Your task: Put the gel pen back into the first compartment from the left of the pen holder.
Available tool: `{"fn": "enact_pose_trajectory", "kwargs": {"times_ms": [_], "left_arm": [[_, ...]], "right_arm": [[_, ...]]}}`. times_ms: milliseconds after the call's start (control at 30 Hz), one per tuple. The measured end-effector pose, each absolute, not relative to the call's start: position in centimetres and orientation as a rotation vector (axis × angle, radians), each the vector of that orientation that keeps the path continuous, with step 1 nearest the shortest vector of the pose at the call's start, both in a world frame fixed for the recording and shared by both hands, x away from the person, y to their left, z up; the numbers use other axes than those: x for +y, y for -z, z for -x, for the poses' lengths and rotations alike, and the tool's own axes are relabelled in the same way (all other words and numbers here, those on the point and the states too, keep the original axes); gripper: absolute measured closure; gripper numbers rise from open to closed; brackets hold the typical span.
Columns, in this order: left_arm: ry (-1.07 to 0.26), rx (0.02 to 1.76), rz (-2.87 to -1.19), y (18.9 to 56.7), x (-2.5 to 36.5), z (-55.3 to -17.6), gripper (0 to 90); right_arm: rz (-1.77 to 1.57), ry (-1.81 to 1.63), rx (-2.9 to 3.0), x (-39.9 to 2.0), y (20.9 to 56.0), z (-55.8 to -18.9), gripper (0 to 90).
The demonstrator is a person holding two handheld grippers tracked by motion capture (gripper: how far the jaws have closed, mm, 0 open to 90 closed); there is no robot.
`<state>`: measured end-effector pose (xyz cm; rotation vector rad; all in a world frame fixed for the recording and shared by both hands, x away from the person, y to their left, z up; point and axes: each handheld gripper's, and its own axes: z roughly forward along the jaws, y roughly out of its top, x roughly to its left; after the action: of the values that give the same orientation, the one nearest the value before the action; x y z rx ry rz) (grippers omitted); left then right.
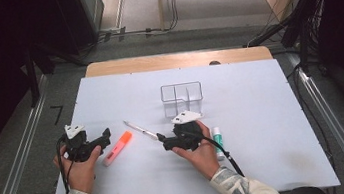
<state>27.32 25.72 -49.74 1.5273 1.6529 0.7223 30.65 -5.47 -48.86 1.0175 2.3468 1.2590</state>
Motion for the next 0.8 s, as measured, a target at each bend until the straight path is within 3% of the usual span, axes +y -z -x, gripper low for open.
{"fn": "enact_pose_trajectory", "kwargs": {"times_ms": [800], "left_arm": [[-0.717,1.647,-1.53,49.7,25.8,-27.4,14.0]], "right_arm": [[-0.963,-1.227,2.382,-0.8,50.4,-32.1,32.6]]}}
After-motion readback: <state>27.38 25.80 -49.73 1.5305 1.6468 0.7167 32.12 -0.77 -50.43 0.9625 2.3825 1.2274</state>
